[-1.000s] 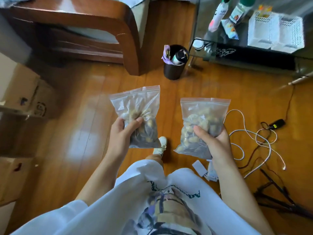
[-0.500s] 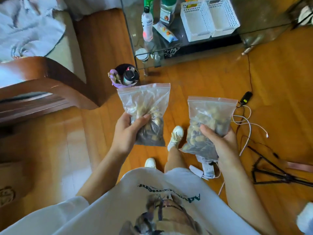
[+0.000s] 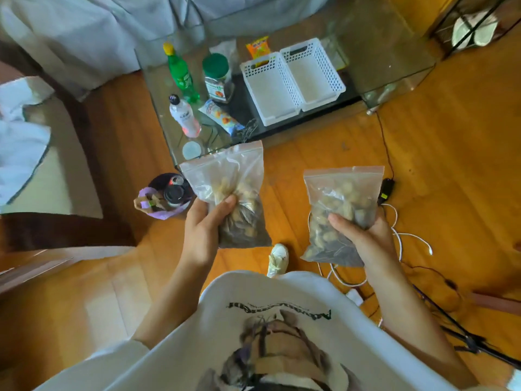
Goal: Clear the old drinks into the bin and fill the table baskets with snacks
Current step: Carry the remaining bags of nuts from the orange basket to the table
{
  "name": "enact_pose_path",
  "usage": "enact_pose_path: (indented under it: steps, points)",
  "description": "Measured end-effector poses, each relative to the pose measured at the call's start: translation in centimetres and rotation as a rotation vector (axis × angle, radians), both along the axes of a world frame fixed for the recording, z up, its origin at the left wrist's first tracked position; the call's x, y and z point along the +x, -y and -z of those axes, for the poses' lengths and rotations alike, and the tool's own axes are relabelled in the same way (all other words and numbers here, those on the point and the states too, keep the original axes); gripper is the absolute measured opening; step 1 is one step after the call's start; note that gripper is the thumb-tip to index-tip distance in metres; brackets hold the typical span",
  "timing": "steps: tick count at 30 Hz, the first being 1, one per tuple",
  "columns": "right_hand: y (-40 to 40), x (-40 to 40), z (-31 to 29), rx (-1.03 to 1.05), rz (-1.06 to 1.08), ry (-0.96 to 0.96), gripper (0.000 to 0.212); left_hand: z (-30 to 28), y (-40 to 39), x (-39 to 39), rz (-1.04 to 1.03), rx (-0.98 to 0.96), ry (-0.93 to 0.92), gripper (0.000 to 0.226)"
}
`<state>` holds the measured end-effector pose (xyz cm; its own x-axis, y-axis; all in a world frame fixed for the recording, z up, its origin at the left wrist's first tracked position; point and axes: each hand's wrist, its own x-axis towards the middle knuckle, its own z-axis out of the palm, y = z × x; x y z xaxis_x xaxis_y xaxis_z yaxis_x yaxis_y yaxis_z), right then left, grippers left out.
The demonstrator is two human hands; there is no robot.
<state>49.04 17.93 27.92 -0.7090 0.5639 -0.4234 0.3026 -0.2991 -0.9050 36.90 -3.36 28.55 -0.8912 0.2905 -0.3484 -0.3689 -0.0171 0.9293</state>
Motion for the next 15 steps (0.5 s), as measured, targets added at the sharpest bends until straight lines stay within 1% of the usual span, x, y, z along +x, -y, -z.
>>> enact_pose_path:
  steps: [3,9,15]
  points:
    - [-3.1,-3.3,-0.1,0.009,-0.028,-0.010,0.036,0.0,-3.1,-2.8,-0.020,0.028,0.004,0.025]
    - [-7.7,-9.1,0.6,-0.015,-0.004,-0.002,0.032,0.8,-7.7,-8.5,-0.018,0.034,0.012,0.021]
    - [-12.8,-17.0,0.9,0.056,0.026,-0.023,0.037,2.3,-12.8,-16.6,-0.043,0.017,0.049,0.017]
